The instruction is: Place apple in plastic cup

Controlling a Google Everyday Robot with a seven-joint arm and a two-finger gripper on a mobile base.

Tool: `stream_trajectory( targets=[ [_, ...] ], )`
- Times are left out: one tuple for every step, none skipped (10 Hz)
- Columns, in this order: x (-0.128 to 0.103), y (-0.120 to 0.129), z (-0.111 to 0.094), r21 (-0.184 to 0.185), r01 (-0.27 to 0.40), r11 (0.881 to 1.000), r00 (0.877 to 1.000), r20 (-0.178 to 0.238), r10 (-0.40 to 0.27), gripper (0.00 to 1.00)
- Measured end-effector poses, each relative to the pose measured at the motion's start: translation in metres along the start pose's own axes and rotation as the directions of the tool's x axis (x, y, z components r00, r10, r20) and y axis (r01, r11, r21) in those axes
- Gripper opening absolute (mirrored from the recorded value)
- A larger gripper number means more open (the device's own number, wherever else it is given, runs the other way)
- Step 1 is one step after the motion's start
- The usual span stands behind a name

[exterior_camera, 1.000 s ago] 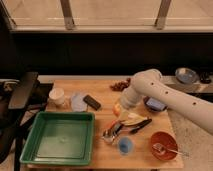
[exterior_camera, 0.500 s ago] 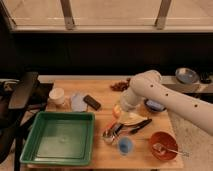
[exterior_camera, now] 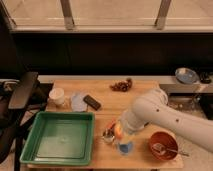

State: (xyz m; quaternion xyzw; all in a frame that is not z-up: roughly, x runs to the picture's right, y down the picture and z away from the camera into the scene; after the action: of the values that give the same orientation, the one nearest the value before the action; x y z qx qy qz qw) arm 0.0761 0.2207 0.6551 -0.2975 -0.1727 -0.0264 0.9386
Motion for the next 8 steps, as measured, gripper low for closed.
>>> stream_trajectory(
  targets=[
    [0.001, 0.012, 0.003, -0.001, -0.002, 1.000, 1.000, 0.001, 0.002, 0.00],
    [0.004, 0.025, 0.007, -0.004, -0.011, 1.000, 1.000, 0.003, 0.011, 0.02],
    [0.007, 0.033, 0.011, -0.004, -0.021, 1.000, 1.000, 0.005, 0.021, 0.10],
    [0.010, 0.035, 0.012, 0.001, -0.029, 1.000, 1.000, 0.005, 0.029, 0.22],
    [0.014, 0.032, 0.012, 0.010, -0.038, 0.999, 0.999, 0.005, 0.038, 0.32],
    [0.017, 0.030, 0.011, 0.017, -0.044, 0.999, 0.999, 0.004, 0.044, 0.40],
    [0.021, 0.027, 0.011, 0.023, -0.052, 0.998, 0.999, 0.003, 0.052, 0.52],
    [0.023, 0.025, 0.012, 0.025, -0.057, 0.998, 0.998, 0.004, 0.056, 0.62]
  ],
)
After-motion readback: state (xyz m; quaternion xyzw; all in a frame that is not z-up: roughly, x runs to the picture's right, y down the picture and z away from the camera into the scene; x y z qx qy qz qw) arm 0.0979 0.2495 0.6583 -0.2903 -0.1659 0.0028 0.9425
